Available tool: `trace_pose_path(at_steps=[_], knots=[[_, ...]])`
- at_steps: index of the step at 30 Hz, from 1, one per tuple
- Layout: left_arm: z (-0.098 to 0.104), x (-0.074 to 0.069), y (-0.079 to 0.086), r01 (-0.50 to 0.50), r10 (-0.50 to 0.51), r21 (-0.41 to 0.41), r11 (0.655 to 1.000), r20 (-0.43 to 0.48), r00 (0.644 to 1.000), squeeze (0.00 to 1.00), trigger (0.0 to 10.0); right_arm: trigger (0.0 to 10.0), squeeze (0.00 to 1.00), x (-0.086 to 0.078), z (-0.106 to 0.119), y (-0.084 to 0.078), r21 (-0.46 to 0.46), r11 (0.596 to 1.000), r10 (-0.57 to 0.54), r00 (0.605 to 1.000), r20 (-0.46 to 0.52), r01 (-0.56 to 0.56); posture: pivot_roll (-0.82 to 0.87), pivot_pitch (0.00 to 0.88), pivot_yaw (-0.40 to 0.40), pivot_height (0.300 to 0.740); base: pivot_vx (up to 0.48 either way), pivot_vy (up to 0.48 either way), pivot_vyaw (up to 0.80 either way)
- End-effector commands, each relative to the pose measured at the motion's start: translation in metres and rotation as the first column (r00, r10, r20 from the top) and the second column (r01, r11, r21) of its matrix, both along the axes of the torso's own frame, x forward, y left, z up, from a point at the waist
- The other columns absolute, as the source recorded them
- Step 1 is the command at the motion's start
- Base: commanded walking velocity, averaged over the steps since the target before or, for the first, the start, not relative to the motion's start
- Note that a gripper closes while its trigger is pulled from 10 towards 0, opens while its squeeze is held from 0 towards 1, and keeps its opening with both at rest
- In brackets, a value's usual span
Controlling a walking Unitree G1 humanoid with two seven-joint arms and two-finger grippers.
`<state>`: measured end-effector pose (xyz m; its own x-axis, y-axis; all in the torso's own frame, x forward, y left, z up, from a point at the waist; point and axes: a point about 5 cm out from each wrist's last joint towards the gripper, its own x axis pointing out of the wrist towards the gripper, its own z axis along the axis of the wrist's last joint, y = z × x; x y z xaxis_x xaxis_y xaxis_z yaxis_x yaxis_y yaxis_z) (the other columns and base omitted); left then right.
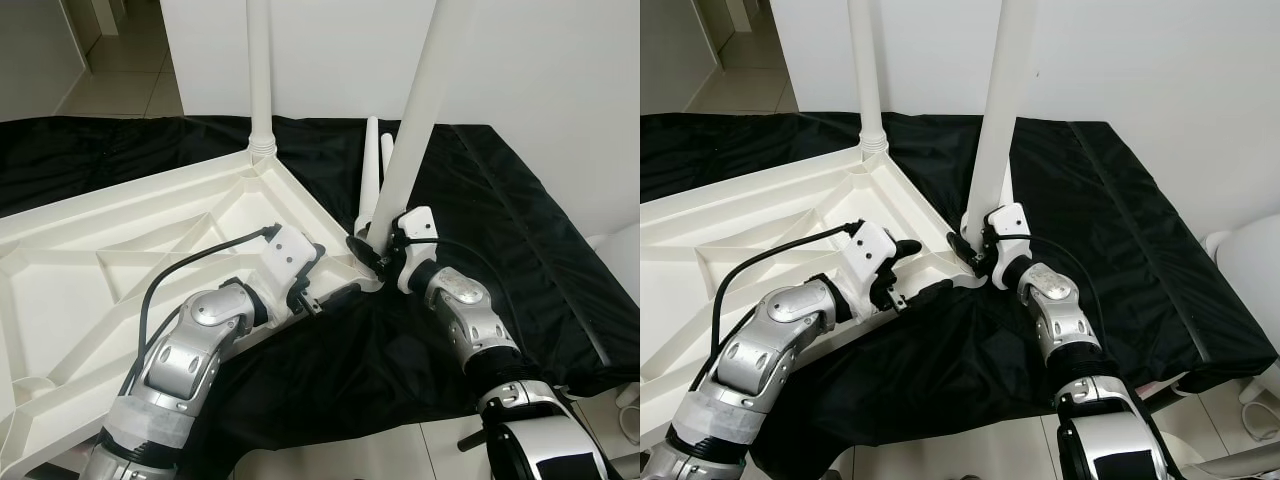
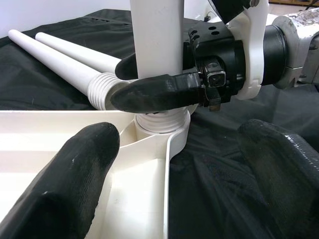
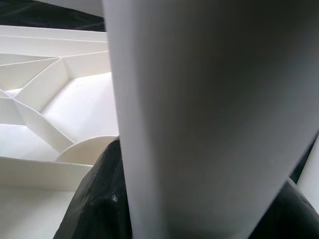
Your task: Building children table
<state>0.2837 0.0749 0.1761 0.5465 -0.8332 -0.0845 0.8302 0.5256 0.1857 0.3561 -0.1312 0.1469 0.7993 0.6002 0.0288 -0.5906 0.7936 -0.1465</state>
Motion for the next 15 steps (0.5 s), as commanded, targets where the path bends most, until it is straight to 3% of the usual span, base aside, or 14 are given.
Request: trace_pose_path(at_steps=[1,10,15], knots=[[0.002,0.001,-0.001,-0.013,0.013,-0.001,1.0,0.011,1.0,0.0,10.0,10.0,0.0,-0.001,-0.008,-0.001,-0.019,1.0,-0.017,0.999,-0.031,0.016,0.05,0.056,-0.047,0.74,0.0,0.0,0.0],[0.001,0.002,0.001,-0.019,0.018,0.004,1.0,0.007,1.0,0.0,10.0,10.0,0.0,-0.006,-0.005,0.013,0.099,0.989,-0.112,0.993,-0.027,0.114,0.04,0.07,-0.044,0.74,0.0,0.0,0.0],[0.0,0.0,0.002,-0.02,0.02,0.004,1.0,0.0,1.0,0.0,10.0,10.0,0.0,-0.013,0.006,0.024,0.242,0.942,-0.23,0.972,-0.046,0.234,0.04,0.074,-0.044,0.74,0.0,0.0,0.0]])
